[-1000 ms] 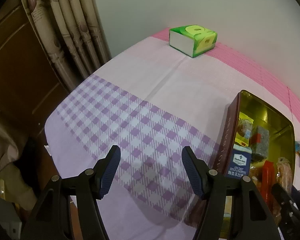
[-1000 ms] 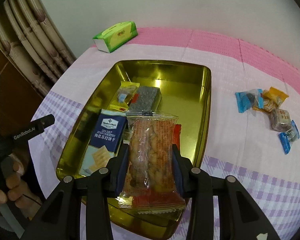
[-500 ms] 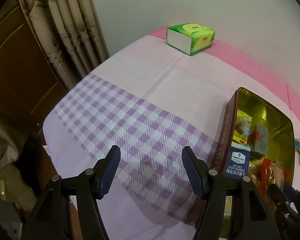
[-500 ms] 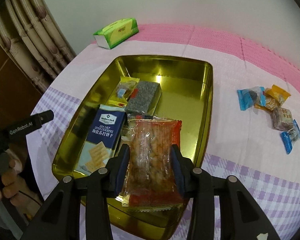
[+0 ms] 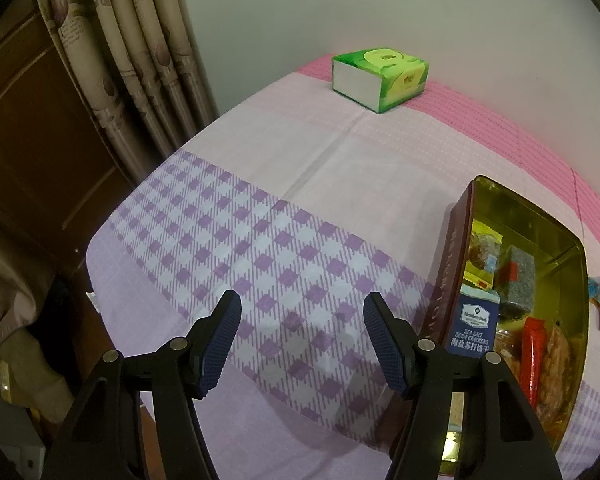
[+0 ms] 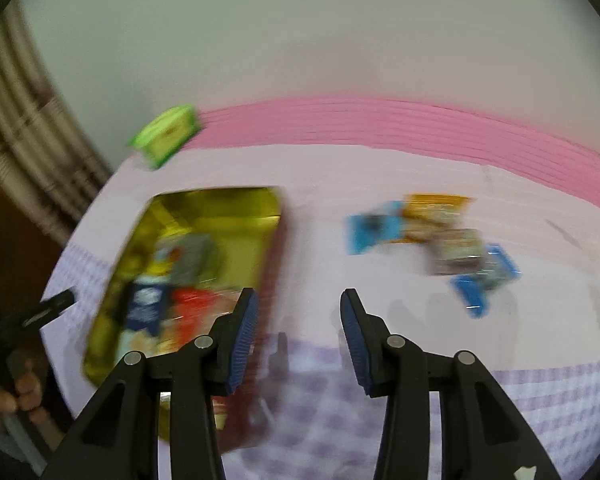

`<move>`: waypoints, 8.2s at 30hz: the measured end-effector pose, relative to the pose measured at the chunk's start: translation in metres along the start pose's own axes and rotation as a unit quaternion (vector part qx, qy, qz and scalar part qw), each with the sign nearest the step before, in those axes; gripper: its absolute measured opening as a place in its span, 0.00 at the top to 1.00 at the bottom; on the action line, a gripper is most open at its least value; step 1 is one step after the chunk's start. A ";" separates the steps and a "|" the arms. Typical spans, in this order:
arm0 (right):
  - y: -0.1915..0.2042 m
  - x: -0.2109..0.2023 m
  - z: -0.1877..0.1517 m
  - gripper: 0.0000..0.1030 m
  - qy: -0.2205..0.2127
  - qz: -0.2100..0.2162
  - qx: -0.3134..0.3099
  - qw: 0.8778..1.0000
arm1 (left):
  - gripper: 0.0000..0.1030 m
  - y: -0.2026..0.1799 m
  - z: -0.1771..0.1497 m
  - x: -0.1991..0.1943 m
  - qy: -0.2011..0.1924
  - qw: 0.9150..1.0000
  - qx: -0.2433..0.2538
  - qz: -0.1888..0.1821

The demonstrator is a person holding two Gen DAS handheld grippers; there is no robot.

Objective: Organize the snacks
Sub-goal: 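Move the right gripper to the remaining snacks and grasp the blue-ended candy, then grasp the clear square cake pack with the left gripper while the right holds the candy, then carry the cake pack into the gold tin and open the left gripper, then carry the blue-ended candy into the gold tin and open the right gripper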

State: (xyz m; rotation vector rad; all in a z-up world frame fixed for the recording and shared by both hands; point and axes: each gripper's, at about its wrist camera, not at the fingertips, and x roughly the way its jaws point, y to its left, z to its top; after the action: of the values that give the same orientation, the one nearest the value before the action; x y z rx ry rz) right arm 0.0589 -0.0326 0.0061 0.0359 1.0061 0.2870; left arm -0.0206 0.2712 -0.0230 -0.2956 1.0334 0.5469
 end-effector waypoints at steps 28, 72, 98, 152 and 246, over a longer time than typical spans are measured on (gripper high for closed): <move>-0.143 0.058 0.016 0.60 0.039 -0.119 0.160 0.979 | 0.37 -0.009 -0.002 -0.001 -0.002 1.000 0.022 -0.007; -0.237 0.012 -0.034 0.77 -0.048 -0.204 0.047 0.977 | 0.37 -0.223 -0.025 -0.075 -0.057 0.959 0.221 -0.167; -0.257 0.010 -0.033 0.75 -0.049 -0.176 0.060 0.981 | 0.30 -0.395 -0.067 -0.035 -0.012 0.937 0.255 -0.238; -0.256 0.010 -0.033 0.75 -0.049 -0.176 0.062 0.981 | 0.52 -0.284 -0.066 -0.077 -0.069 0.939 0.272 -0.199; -0.260 0.009 -0.032 0.74 -0.048 -0.175 0.060 0.982 | 0.36 -0.108 -0.008 -0.050 -0.098 0.976 0.185 -0.065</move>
State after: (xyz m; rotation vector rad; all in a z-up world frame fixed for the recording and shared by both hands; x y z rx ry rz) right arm 0.0937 -0.2835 -0.0605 -0.0184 0.9149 -0.0963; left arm 0.0141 0.1632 0.0138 0.0203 0.8965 0.2506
